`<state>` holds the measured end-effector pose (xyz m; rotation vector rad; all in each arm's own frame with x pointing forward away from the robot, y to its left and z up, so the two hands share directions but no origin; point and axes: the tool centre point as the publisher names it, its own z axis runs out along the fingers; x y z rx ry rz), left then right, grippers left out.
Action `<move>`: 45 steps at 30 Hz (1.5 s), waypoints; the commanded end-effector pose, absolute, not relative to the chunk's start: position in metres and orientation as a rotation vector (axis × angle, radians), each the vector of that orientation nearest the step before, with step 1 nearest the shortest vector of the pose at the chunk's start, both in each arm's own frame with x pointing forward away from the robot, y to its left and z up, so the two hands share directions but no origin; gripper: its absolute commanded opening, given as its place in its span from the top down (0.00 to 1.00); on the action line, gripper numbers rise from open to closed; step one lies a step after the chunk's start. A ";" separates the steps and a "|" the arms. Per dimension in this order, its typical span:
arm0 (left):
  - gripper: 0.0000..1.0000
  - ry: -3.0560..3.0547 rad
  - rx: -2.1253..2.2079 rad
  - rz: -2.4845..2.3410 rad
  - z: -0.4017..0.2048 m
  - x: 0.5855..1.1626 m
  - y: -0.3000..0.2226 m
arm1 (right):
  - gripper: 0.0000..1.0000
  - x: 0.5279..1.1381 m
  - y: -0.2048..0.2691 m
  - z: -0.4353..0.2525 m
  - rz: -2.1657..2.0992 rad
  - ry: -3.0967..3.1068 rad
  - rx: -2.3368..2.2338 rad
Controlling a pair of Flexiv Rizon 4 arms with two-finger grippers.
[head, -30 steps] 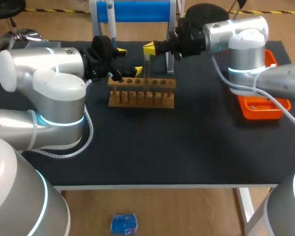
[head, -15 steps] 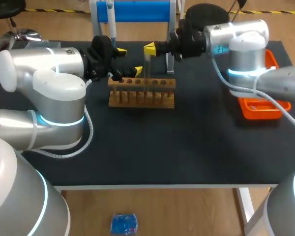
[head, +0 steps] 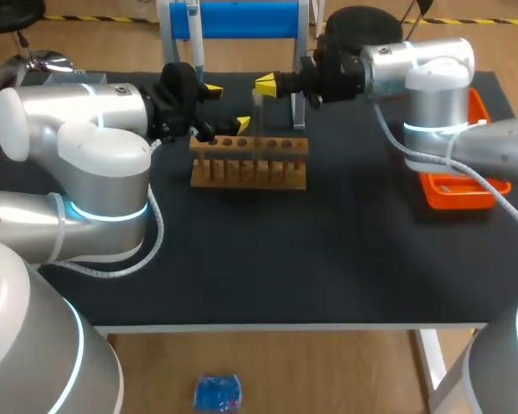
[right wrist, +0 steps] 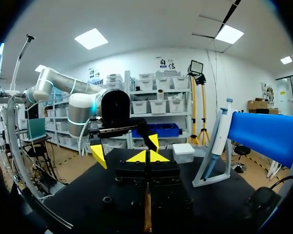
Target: Invert the test tube, pick up the pipette, mount the tip to pipette, aspirate from beaker and dispense into the tube, eject the tip, return the pipette, and cap with the stopper.
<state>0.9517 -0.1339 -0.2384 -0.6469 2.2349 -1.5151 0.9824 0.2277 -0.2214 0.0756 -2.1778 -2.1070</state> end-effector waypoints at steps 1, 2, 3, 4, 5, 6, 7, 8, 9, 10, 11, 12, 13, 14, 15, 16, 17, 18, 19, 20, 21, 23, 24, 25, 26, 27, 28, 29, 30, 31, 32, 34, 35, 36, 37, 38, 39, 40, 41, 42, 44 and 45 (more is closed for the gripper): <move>0.00 2.240 -0.645 -1.516 -0.238 0.953 -0.133 | 1.00 0.980 0.225 -0.213 -2.104 -2.196 0.083; 0.00 2.240 -0.645 -1.516 -0.238 0.953 -0.133 | 1.00 0.980 0.224 -0.211 -2.104 -2.200 0.086; 0.00 2.240 -0.645 -1.516 -0.238 0.953 -0.133 | 1.00 0.980 0.224 -0.209 -2.105 -2.201 0.089; 0.00 2.240 -0.645 -1.516 -0.238 0.953 -0.133 | 1.00 0.980 0.224 -0.208 -2.105 -2.208 0.094; 0.00 2.240 -0.645 -1.516 -0.238 0.953 -0.133 | 1.00 0.980 0.224 -0.206 -2.102 -2.219 0.099; 0.00 2.240 -0.645 -1.516 -0.238 0.953 -0.133 | 1.00 0.980 0.223 -0.205 -2.101 -2.220 0.100; 0.00 2.240 -0.645 -1.516 -0.238 0.953 -0.133 | 1.00 0.981 0.222 -0.204 -2.096 -2.234 0.104; 0.00 2.240 -0.645 -1.516 -0.238 0.953 -0.133 | 1.00 0.981 0.222 -0.203 -2.090 -2.245 0.105; 0.00 2.240 -0.645 -1.516 -0.238 0.953 -0.133 | 1.00 0.982 0.221 -0.202 -2.084 -2.259 0.110; 0.00 2.240 -0.645 -1.516 -0.238 0.953 -0.133 | 1.00 0.983 0.220 -0.201 -2.075 -2.273 0.110; 0.00 2.240 -0.645 -1.516 -0.238 0.953 -0.133 | 1.00 0.984 0.219 -0.201 -2.062 -2.296 0.112; 0.00 2.240 -0.645 -1.516 -0.238 0.953 -0.133 | 1.00 0.985 0.217 -0.200 -2.056 -2.304 0.112; 0.00 2.240 -0.645 -1.516 -0.238 0.953 -0.133 | 1.00 0.985 0.216 -0.200 -2.046 -2.322 0.113; 0.00 2.240 -0.645 -1.516 -0.238 0.953 -0.133 | 1.00 0.986 0.214 -0.200 -2.035 -2.342 0.110; 0.00 2.240 -0.645 -1.516 -0.238 0.953 -0.133 | 1.00 0.987 0.212 -0.199 -2.027 -2.356 0.113; 0.00 2.240 -0.645 -1.516 -0.238 0.953 -0.133 | 1.00 0.988 0.210 -0.200 -2.011 -2.380 0.113; 0.00 2.240 -0.645 -1.516 -0.238 0.953 -0.133 | 1.00 0.989 0.208 -0.200 -1.997 -2.405 0.113; 0.00 2.240 -0.645 -1.516 -0.238 0.953 -0.133 | 1.00 0.990 0.205 -0.201 -1.987 -2.420 0.112; 0.00 2.240 -0.645 -1.516 -0.238 0.953 -0.133 | 1.00 0.991 0.203 -0.202 -1.971 -2.443 0.110; 0.00 2.240 -0.645 -1.516 -0.238 0.953 -0.133 | 1.00 0.992 0.200 -0.203 -1.958 -2.462 0.109; 0.00 2.240 -0.645 -1.516 -0.238 0.953 -0.133 | 1.00 0.994 0.197 -0.203 -1.951 -2.469 0.103; 0.00 2.240 -0.645 -1.516 -0.238 0.953 -0.133 | 1.00 0.995 0.191 -0.206 -1.925 -2.509 0.098; 0.00 2.240 -0.645 -1.516 -0.238 0.953 -0.133 | 1.00 0.995 0.189 -0.207 -1.910 -2.524 0.098; 0.00 2.240 -0.645 -1.516 -0.238 0.953 -0.133 | 1.00 0.996 0.186 -0.208 -1.893 -2.547 0.102; 0.00 2.240 -0.645 -1.516 -0.238 0.953 -0.133 | 1.00 0.995 0.184 -0.210 -1.880 -2.563 0.103; 0.00 2.240 -0.645 -1.516 -0.238 0.953 -0.133 | 0.88 0.996 0.181 -0.211 -1.867 -2.575 0.101; 0.00 2.240 -0.645 -1.516 -0.238 0.953 -0.133 | 0.69 0.995 0.179 -0.213 -1.856 -2.589 0.098; 0.00 2.240 -0.645 -1.516 -0.238 0.953 -0.133 | 0.33 0.995 0.177 -0.214 -1.848 -2.603 0.096; 0.00 2.240 -0.645 -1.516 -0.238 0.953 -0.133 | 0.00 0.995 0.174 -0.216 -1.840 -2.610 0.088; 0.00 2.240 -0.645 -1.516 -0.238 0.953 -0.133 | 0.00 0.995 0.172 -0.217 -1.833 -2.617 0.086; 0.00 2.240 -0.645 -1.516 -0.238 0.953 -0.133 | 0.00 0.995 0.170 -0.218 -1.829 -2.621 0.085; 0.00 2.240 -0.645 -1.516 -0.238 0.953 -0.133 | 0.00 0.994 0.166 -0.220 -1.814 -2.636 0.080; 0.00 2.240 -0.645 -1.516 -0.238 0.953 -0.133 | 0.00 0.993 0.165 -0.221 -1.806 -2.639 0.080; 0.00 2.240 -0.645 -1.516 -0.238 0.953 -0.133 | 0.00 0.993 0.163 -0.222 -1.792 -2.647 0.080; 0.00 2.240 -0.645 -1.516 -0.238 0.953 -0.133 | 0.00 0.992 0.161 -0.224 -1.781 -2.650 0.080; 0.00 2.240 -0.645 -1.516 -0.238 0.953 -0.133 | 0.00 0.991 0.160 -0.225 -1.765 -2.652 0.086; 0.00 2.240 -0.645 -1.516 -0.238 0.953 -0.133 | 0.00 0.990 0.158 -0.226 -1.752 -2.663 0.090; 0.00 2.240 -0.645 -1.516 -0.238 0.953 -0.133 | 0.00 0.989 0.157 -0.228 -1.744 -2.667 0.090; 0.00 2.240 -0.645 -1.516 -0.238 0.953 -0.133 | 0.00 0.989 0.155 -0.229 -1.735 -2.672 0.093; 0.00 2.240 -0.645 -1.516 -0.238 0.953 -0.133 | 0.00 0.988 0.154 -0.230 -1.726 -2.678 0.092; 0.00 2.240 -0.645 -1.516 -0.238 0.953 -0.133 | 0.00 0.987 0.151 -0.233 -1.713 -2.687 0.089; 0.00 2.240 -0.645 -1.516 -0.238 0.953 -0.133 | 0.00 0.987 0.149 -0.235 -1.705 -2.696 0.091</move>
